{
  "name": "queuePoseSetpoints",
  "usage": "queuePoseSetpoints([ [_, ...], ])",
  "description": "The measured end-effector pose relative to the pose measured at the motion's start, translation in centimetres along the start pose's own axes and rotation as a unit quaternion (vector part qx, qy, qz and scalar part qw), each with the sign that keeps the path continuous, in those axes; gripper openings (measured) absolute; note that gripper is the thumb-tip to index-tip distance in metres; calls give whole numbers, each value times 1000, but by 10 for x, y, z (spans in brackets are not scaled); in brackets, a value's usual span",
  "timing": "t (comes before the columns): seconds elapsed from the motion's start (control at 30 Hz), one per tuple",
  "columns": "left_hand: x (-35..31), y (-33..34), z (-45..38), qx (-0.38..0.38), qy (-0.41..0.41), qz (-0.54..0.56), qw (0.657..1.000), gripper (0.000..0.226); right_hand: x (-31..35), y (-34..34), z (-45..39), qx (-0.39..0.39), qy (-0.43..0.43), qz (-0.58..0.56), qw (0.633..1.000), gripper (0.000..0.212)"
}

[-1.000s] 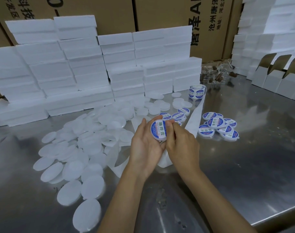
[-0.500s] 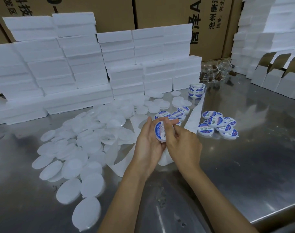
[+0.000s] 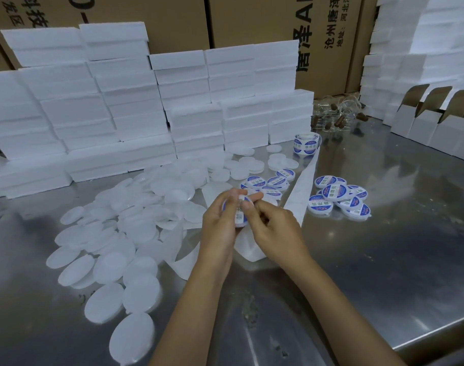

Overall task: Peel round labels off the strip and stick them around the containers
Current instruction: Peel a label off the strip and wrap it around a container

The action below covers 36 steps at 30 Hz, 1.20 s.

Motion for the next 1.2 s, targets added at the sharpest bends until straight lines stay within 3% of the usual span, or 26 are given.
queuePoseSetpoints([
  [0.1, 4, 3, -4, 9, -30, 83, 996, 30, -6, -7, -5, -23, 9, -14, 1000, 48],
  [0.23, 10, 5, -5, 20, -59, 113, 992, 57, -34, -52, -16, -199, 101, -109, 969, 49],
  [0.37, 12, 0, -8, 5, -70, 118, 990, 39, -88, -94, -13, -327, 267, -218, 880, 49],
  [0.47, 11, -3, -9, -2, -71, 121, 990, 33, -101, -107, -11, -353, 294, -221, 860, 50],
  [0.83, 9, -16, -10, -60, -121, 97, 986, 16, -97, -101, -11, -320, 272, -184, 889, 41],
  [1.03, 17, -19, -10, -78, -151, 104, 980, 14, -56, -72, -18, -237, 121, -25, 964, 29],
  [1.2, 22, -22, -12, -79, -155, 108, 979, 16, -5, -29, -46, -135, -39, 80, 987, 22],
])
Point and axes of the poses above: each hand's wrist, its own z-axis away from the middle knuckle, its own y-axis out of the palm, x = y × z, the point moved 7 cm from there along -z, towards the middle knuckle, and after that the axes turned 12 degrees about -z, right-handed, at the moved point
